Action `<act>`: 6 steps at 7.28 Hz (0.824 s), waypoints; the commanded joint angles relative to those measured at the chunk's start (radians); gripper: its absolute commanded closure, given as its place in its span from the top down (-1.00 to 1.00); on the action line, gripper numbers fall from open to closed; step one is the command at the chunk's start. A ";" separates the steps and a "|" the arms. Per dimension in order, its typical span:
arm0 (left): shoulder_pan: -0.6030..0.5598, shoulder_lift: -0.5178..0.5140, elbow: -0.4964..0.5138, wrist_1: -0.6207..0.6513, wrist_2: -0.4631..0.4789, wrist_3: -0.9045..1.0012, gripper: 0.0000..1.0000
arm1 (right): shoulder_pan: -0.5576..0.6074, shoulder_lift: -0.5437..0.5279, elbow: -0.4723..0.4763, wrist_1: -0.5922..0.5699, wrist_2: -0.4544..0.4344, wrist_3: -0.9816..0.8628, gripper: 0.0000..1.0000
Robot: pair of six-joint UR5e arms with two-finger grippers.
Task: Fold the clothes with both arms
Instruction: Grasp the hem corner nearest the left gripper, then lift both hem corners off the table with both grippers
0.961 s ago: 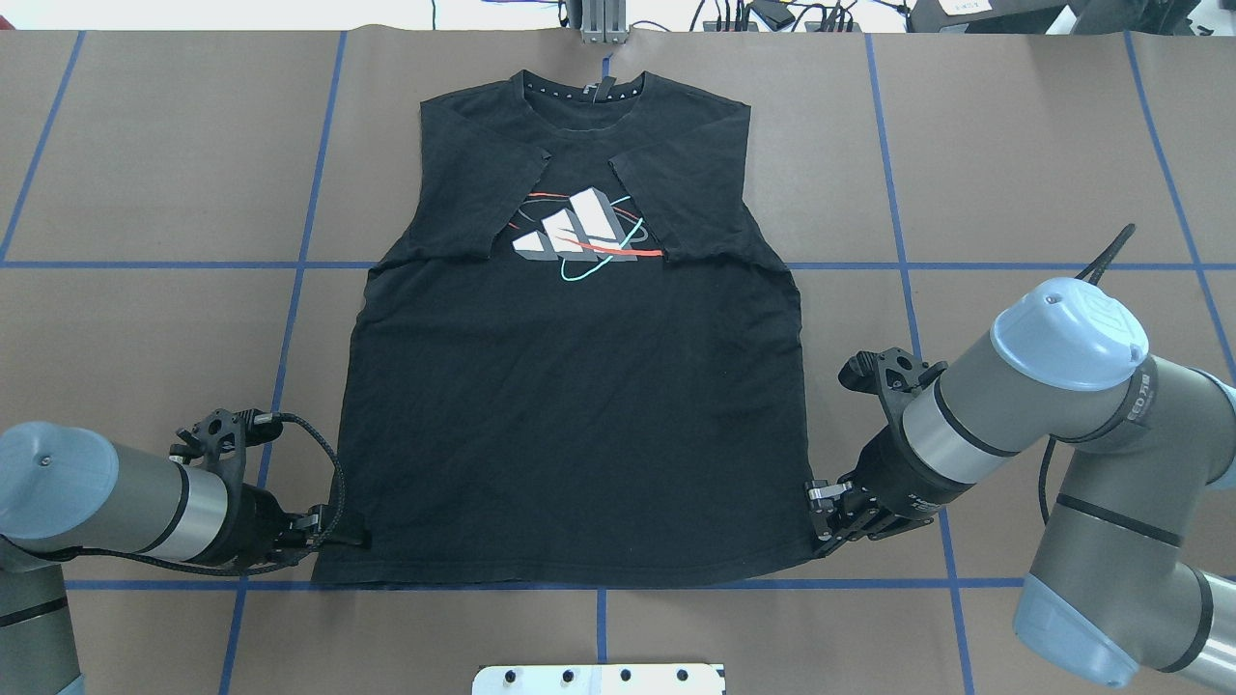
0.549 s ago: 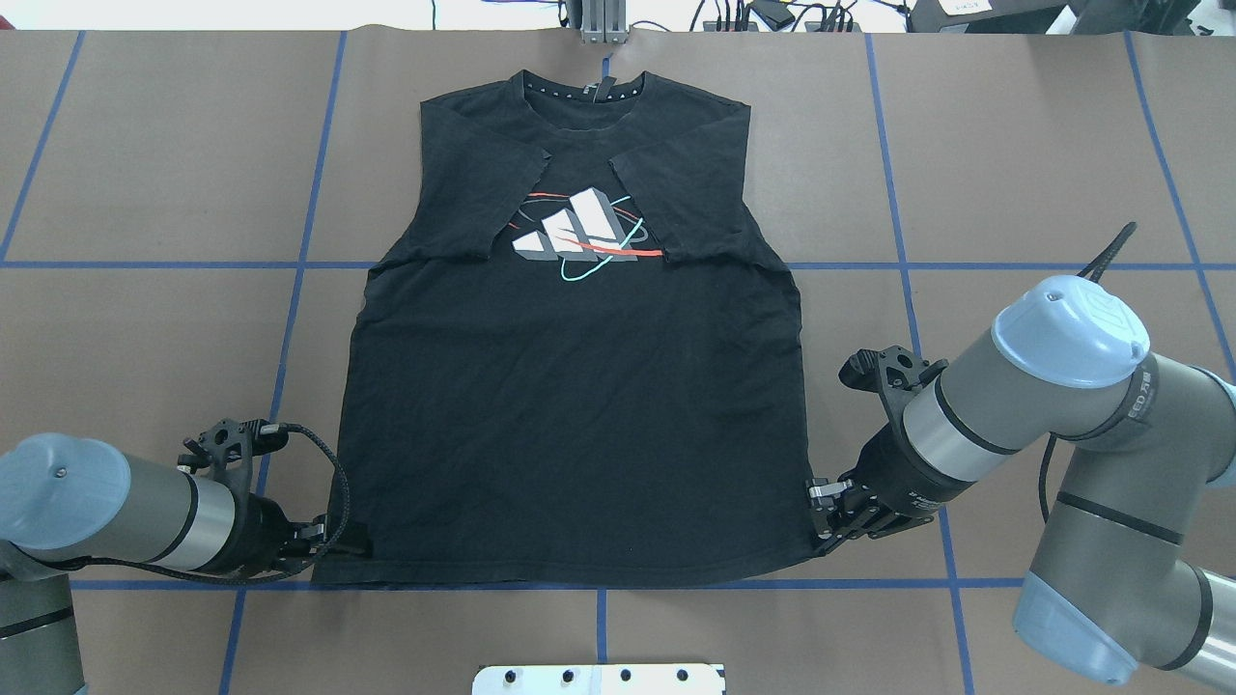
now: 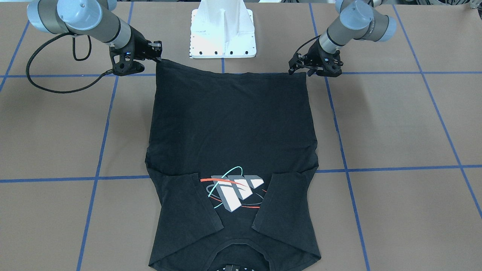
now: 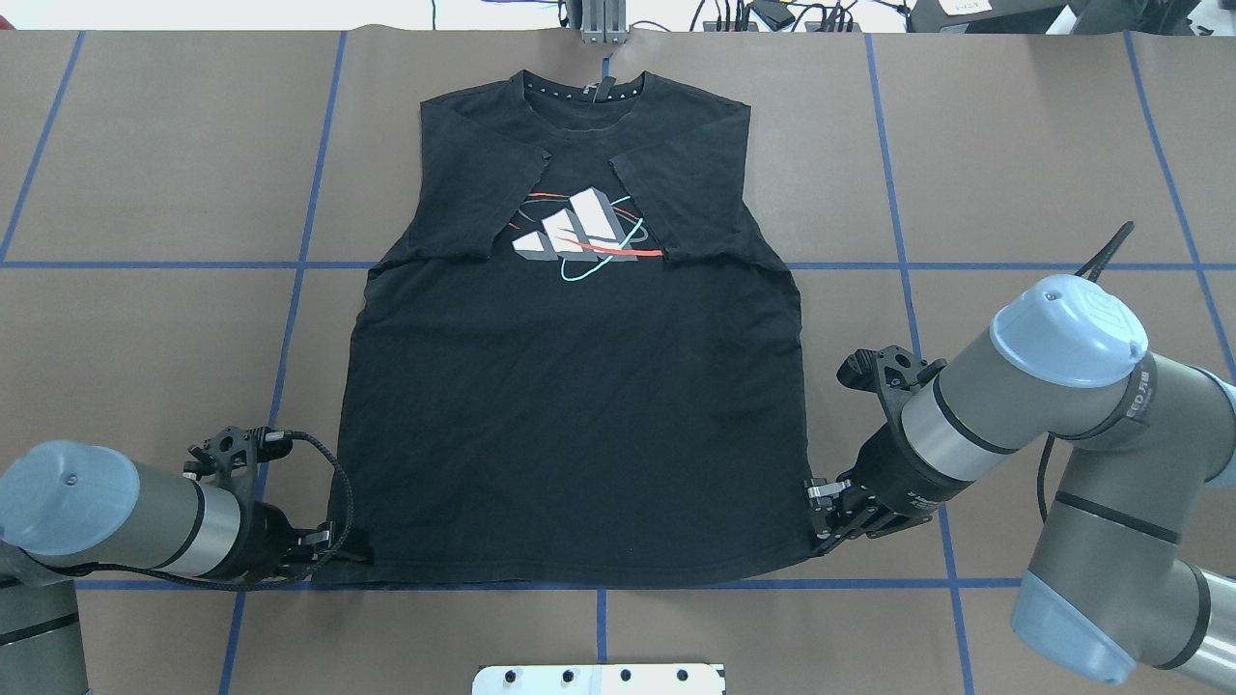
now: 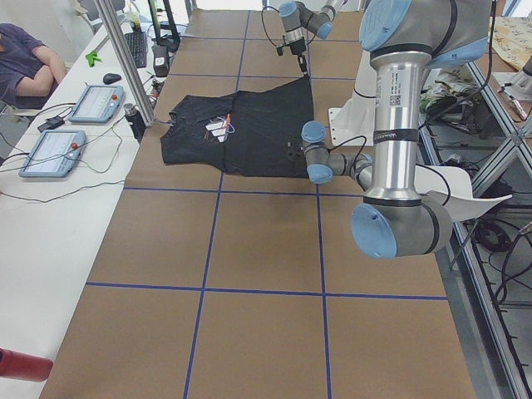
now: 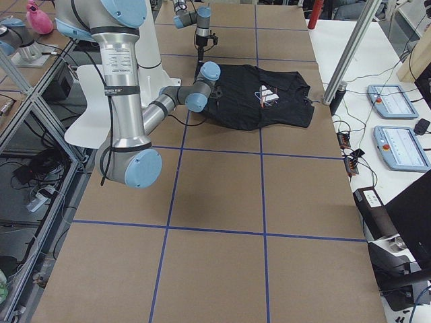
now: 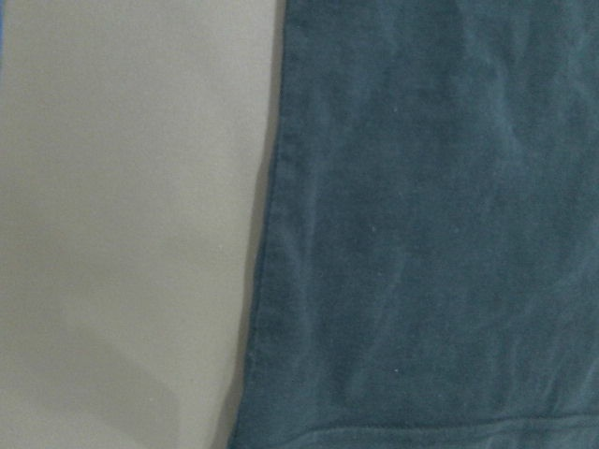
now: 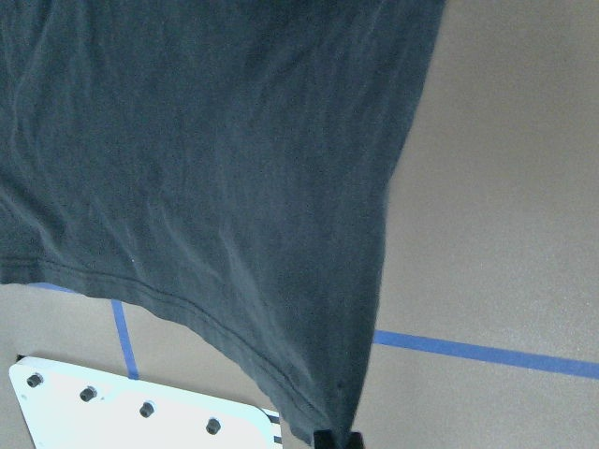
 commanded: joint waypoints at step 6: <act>0.012 0.005 0.006 0.000 0.001 -0.010 -0.77 | 0.025 0.002 0.002 0.000 0.029 -0.002 -1.00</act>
